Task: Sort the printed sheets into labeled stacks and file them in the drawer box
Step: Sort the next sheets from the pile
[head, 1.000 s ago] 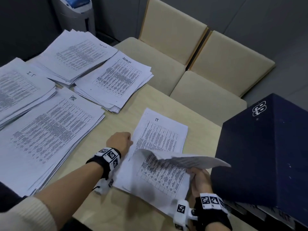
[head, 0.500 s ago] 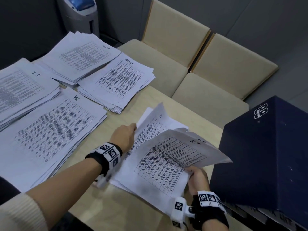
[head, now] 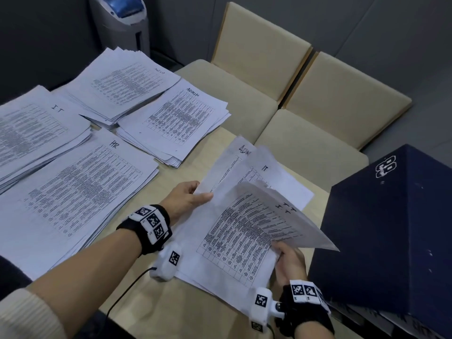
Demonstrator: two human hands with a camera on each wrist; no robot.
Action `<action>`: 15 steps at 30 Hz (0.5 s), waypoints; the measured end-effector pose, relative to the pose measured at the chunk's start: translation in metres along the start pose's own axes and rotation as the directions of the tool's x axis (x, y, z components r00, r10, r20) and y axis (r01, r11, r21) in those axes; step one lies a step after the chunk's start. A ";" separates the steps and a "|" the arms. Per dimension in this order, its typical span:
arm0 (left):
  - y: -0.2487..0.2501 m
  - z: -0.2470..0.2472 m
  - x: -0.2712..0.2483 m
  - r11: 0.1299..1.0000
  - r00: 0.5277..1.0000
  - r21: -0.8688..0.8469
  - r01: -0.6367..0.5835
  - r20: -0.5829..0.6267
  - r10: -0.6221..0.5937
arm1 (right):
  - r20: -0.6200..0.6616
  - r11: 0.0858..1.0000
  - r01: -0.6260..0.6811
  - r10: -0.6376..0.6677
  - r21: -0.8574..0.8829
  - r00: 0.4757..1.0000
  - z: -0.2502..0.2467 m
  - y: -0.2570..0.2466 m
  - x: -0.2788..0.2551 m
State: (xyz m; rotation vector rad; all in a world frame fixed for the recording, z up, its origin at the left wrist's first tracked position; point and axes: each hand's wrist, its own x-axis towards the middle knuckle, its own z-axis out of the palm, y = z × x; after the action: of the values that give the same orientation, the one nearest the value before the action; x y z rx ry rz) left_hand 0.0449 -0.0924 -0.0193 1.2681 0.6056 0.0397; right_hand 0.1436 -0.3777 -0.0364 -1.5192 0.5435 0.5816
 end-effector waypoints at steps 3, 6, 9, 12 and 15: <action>-0.007 -0.002 0.004 0.985 0.995 0.175 -0.002 -0.100 0.019 | 0.007 0.999 0.027 -0.028 0.040 1.000 0.000 0.003 -0.004; -0.007 0.005 0.003 0.846 0.938 0.530 -0.066 -0.255 0.233 | 0.031 0.998 0.050 -0.051 0.045 0.998 0.001 -0.001 -0.006; -0.002 0.012 0.003 0.710 0.910 0.681 -0.179 -0.159 0.382 | 0.073 0.997 0.064 -0.066 0.032 0.995 0.001 -0.005 -0.004; 0.006 0.016 0.009 0.802 0.984 0.583 -0.132 -0.022 0.177 | 0.077 0.997 0.053 -0.057 0.047 0.995 0.000 -0.003 -0.001; 0.011 0.018 0.014 0.800 0.996 0.594 -0.089 0.065 0.062 | 0.103 0.996 0.049 -0.056 0.075 0.993 0.000 -0.003 -0.001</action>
State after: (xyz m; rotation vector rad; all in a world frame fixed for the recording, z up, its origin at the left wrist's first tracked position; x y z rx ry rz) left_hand 0.0677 -0.1000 -0.0123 1.9065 0.5467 -0.1231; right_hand 0.1448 -0.3775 -0.0337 -1.4216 0.4379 0.5914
